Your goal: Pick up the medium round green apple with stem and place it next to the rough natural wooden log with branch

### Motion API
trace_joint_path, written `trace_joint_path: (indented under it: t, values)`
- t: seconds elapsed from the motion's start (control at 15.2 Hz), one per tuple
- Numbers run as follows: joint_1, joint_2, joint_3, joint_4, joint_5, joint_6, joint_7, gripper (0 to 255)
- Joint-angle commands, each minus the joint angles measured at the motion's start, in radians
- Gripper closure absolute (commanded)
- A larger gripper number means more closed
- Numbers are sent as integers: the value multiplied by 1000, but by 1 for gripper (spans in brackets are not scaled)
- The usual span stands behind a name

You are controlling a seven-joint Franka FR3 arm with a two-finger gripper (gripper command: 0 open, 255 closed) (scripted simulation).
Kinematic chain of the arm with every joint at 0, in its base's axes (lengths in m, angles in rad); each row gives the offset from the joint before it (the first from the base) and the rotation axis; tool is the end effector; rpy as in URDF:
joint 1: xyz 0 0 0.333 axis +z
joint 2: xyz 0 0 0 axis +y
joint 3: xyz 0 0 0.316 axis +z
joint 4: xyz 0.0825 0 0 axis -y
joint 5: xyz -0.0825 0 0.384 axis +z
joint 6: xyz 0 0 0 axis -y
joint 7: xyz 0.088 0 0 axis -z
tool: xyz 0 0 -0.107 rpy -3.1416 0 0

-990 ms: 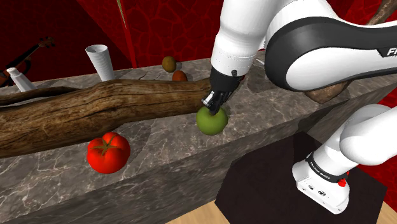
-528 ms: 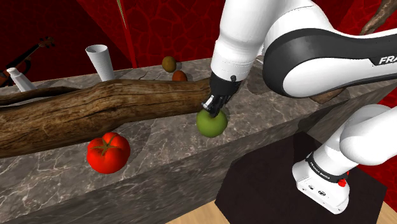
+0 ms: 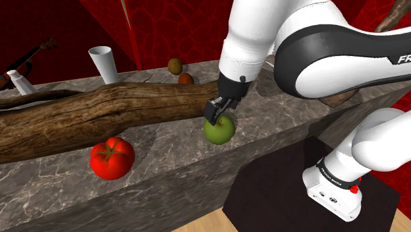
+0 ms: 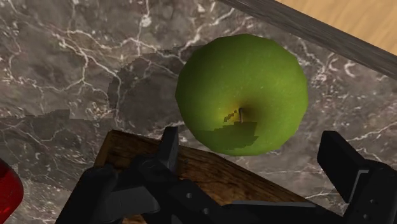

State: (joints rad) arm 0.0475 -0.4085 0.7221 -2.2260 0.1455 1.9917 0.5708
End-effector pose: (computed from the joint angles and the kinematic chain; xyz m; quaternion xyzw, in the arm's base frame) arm 0.3122 0.3514 0.5007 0.9954 0.0565 0.0736 0.0259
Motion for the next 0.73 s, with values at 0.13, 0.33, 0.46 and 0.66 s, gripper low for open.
trace_joint_path:
  t: [0.13, 0.33, 0.46, 0.66]
  values:
    - [5, -24, -23, 93, 4, -115, -6, 0]
    - [5, -24, -23, 93, 4, -115, -6, 0]
    - [5, -24, -23, 93, 4, -115, -6, 0]
    - [5, -24, -23, 93, 4, -115, -6, 0]
